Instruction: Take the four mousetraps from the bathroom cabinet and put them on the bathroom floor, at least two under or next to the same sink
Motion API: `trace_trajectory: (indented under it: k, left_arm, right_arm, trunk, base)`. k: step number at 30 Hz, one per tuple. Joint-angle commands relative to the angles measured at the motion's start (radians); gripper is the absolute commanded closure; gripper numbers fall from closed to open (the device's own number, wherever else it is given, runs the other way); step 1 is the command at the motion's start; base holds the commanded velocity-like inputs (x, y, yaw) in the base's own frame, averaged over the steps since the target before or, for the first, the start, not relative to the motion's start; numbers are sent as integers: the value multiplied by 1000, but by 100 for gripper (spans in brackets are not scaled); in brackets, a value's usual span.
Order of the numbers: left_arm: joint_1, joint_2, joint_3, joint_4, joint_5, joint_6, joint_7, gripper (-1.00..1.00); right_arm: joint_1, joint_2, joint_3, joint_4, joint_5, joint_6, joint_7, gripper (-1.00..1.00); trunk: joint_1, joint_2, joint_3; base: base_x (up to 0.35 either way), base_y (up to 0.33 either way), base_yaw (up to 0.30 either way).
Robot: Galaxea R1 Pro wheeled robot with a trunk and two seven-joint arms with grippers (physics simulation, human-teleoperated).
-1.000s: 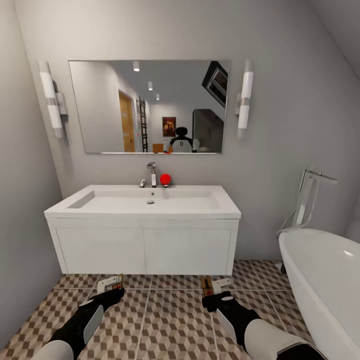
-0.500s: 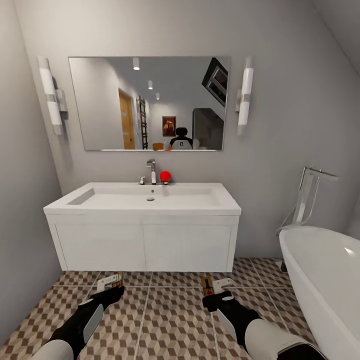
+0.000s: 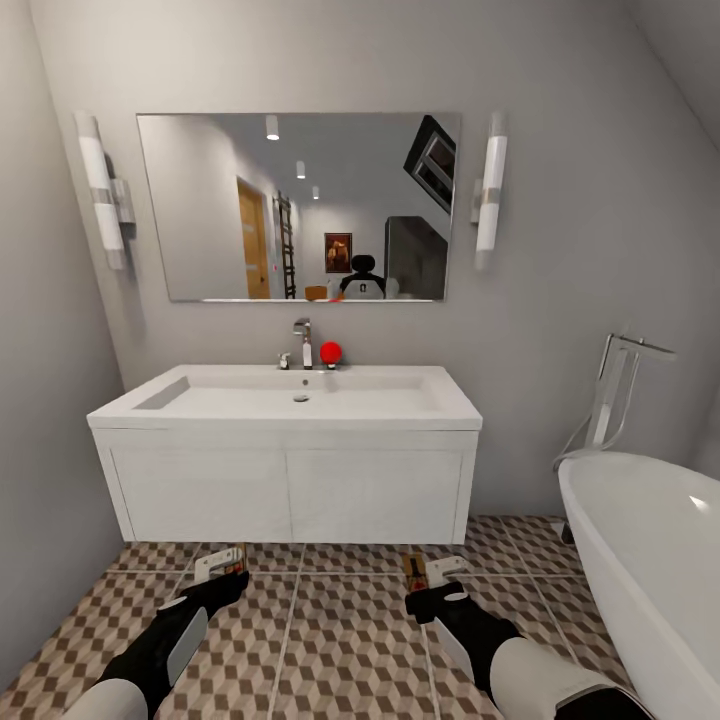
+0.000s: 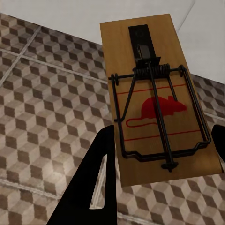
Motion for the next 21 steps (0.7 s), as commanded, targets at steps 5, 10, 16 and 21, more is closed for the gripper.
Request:
trace_trajectory:
  k: [5,10,16,21]
  left_arm:
    - [0,0,-2,-2,8,6,5,100]
    - [0,0,-2,-2,7,5,4,100]
    - [0,0,-2,-3,8,5,3,100]
    - [0,0,-2,-3,9,4,2,100]
  right_arm:
    - [0,0,8,-2,-8,6,-3,100]
    - [0,0,8,-2,-8,6,-3,100]
    - [0,0,8,-2,-8,6,-3,100]
    - [0,1,8,-2,-8,6,-3,100]
  trunk:
    - [8,-15,-7]
    - [23,-43,-20]
    - [23,-43,-20]
    - [23,-43,-20]
  base:
    - [0,0,0]
    - [0,0,0]
    - [0,0,0]
    - [0,0,0]
